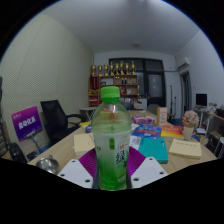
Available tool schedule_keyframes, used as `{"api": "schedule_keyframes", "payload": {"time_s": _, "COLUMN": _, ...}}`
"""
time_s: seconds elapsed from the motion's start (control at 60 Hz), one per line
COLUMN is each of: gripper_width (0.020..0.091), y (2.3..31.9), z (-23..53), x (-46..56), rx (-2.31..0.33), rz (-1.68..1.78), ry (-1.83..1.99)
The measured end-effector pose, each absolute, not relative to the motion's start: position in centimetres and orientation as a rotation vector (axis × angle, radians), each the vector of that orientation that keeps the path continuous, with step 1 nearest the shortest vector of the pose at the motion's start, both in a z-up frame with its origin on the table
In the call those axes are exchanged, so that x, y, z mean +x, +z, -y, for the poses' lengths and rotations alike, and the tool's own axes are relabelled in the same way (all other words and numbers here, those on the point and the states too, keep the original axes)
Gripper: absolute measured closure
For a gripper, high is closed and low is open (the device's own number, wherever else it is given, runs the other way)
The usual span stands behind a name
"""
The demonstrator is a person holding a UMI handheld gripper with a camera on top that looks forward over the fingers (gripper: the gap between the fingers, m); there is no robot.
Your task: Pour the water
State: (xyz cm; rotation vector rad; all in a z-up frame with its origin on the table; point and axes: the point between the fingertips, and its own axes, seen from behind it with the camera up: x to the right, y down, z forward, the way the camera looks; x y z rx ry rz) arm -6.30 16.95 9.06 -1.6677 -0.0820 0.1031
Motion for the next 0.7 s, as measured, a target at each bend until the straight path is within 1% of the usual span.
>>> {"api": "schedule_keyframes", "payload": {"time_s": 0.067, "gripper_width": 0.0733, "y": 9.1, "z": -18.2, "x": -6.6, "rx": -1.706, "rz": 0.101, "ry": 0.12}}
{"api": "schedule_keyframes", "payload": {"time_s": 0.083, "gripper_width": 0.0732, "y": 7.8, "z": -17.7, "x": -6.7, "rx": -1.712, "rz": 0.102, "ry": 0.122}}
{"api": "schedule_keyframes", "payload": {"time_s": 0.1, "gripper_width": 0.073, "y": 7.4, "z": -17.8, "x": -6.8, "rx": -1.727, "rz": 0.105, "ry": 0.124}}
{"api": "schedule_keyframes", "payload": {"time_s": 0.117, "gripper_width": 0.0729, "y": 7.8, "z": -17.8, "x": -6.7, "rx": -1.702, "rz": 0.108, "ry": 0.122}}
{"api": "schedule_keyframes", "payload": {"time_s": 0.133, "gripper_width": 0.0726, "y": 6.2, "z": -17.5, "x": -7.7, "rx": -1.688, "rz": 0.109, "ry": 0.117}}
{"api": "schedule_keyframes", "payload": {"time_s": 0.15, "gripper_width": 0.073, "y": 7.2, "z": -17.4, "x": -7.1, "rx": -1.698, "rz": 0.12, "ry": 0.111}}
{"api": "schedule_keyframes", "payload": {"time_s": 0.167, "gripper_width": 0.0729, "y": 7.4, "z": -17.5, "x": -7.1, "rx": -1.693, "rz": 0.124, "ry": 0.107}}
{"api": "schedule_keyframes", "payload": {"time_s": 0.3, "gripper_width": 0.073, "y": 7.8, "z": -17.6, "x": -7.1, "rx": -1.698, "rz": 0.134, "ry": 0.094}}
{"api": "schedule_keyframes", "payload": {"time_s": 0.333, "gripper_width": 0.0717, "y": 7.8, "z": -17.4, "x": -7.0, "rx": -1.698, "rz": 0.13, "ry": 0.096}}
{"api": "schedule_keyframes", "payload": {"time_s": 0.367, "gripper_width": 0.0687, "y": 7.8, "z": -17.2, "x": -7.1, "rx": -1.698, "rz": 0.125, "ry": 0.097}}
{"api": "schedule_keyframes", "payload": {"time_s": 0.433, "gripper_width": 0.0596, "y": 7.9, "z": -16.7, "x": -7.0, "rx": -1.706, "rz": 0.116, "ry": 0.1}}
{"api": "schedule_keyframes", "payload": {"time_s": 0.467, "gripper_width": 0.0568, "y": 7.7, "z": -16.9, "x": -6.7, "rx": -1.72, "rz": 0.112, "ry": 0.113}}
{"api": "schedule_keyframes", "payload": {"time_s": 0.5, "gripper_width": 0.0492, "y": 7.3, "z": -16.7, "x": -6.9, "rx": -1.743, "rz": 0.108, "ry": 0.133}}
{"api": "schedule_keyframes", "payload": {"time_s": 0.517, "gripper_width": 0.0426, "y": 7.2, "z": -16.4, "x": -7.0, "rx": -1.753, "rz": 0.107, "ry": 0.147}}
{"api": "schedule_keyframes", "payload": {"time_s": 0.567, "gripper_width": 0.0272, "y": 7.0, "z": -15.5, "x": -7.8, "rx": -1.771, "rz": 0.103, "ry": 0.194}}
{"api": "schedule_keyframes", "payload": {"time_s": 0.6, "gripper_width": 0.0255, "y": 7.1, "z": -14.9, "x": -7.5, "rx": -1.782, "rz": 0.094, "ry": 0.218}}
{"api": "schedule_keyframes", "payload": {"time_s": 0.7, "gripper_width": 0.0281, "y": 7.8, "z": -11.9, "x": -7.1, "rx": -1.795, "rz": 0.096, "ry": 0.217}}
